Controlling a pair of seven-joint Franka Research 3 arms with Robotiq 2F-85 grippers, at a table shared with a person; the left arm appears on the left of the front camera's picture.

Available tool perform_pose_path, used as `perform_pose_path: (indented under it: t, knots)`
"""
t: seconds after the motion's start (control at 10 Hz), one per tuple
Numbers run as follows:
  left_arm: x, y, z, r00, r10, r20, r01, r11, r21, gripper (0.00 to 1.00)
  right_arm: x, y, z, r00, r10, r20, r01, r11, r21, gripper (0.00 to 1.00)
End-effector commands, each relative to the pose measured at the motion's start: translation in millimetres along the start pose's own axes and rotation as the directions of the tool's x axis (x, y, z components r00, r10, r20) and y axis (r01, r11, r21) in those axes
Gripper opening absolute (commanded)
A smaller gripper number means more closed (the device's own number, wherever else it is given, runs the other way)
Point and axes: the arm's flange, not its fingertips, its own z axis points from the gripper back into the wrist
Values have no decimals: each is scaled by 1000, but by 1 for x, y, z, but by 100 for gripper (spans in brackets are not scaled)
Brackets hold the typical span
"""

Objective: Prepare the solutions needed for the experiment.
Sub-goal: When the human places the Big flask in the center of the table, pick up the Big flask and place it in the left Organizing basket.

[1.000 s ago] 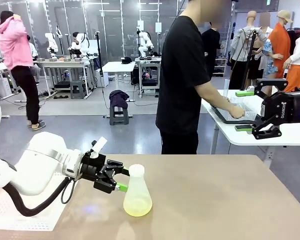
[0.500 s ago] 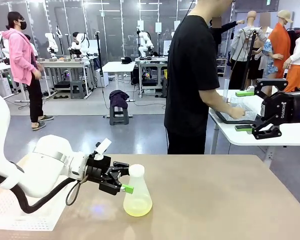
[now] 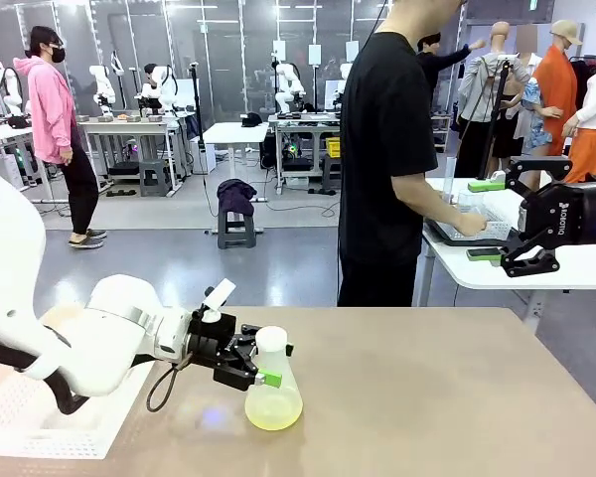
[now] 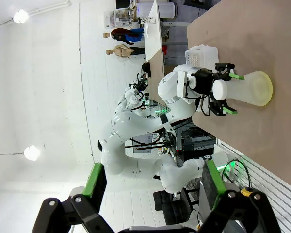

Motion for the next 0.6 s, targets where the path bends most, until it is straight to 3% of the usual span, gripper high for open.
perform_pose_path:
  t: [0.0, 0.2, 0.3, 0.4, 0.5]
  knots:
    - [-5, 7, -9, 998, -10, 56, 9, 1000, 11, 100, 0, 1, 0, 1000, 2, 0, -2, 1000, 6, 100]
    - [-6, 9, -11, 998, -19, 63, 18, 999, 28, 100, 0, 1, 0, 1000, 2, 0, -2, 1000, 6, 100]
    - [-7, 8, -11, 998, -21, 62, 20, 1000, 22, 85, 0, 1, 0, 1000, 2, 0, -2, 1000, 6, 100]
    - [-7, 7, -11, 998, -14, 58, 13, 1000, 21, 81, 0, 1, 0, 1000, 2, 0, -2, 1000, 6, 100]
    - [-8, 9, -10, 999, -5, 49, 4, 1000, 29, 66, 0, 1, 0, 1000, 2, 0, -2, 1000, 6, 100]
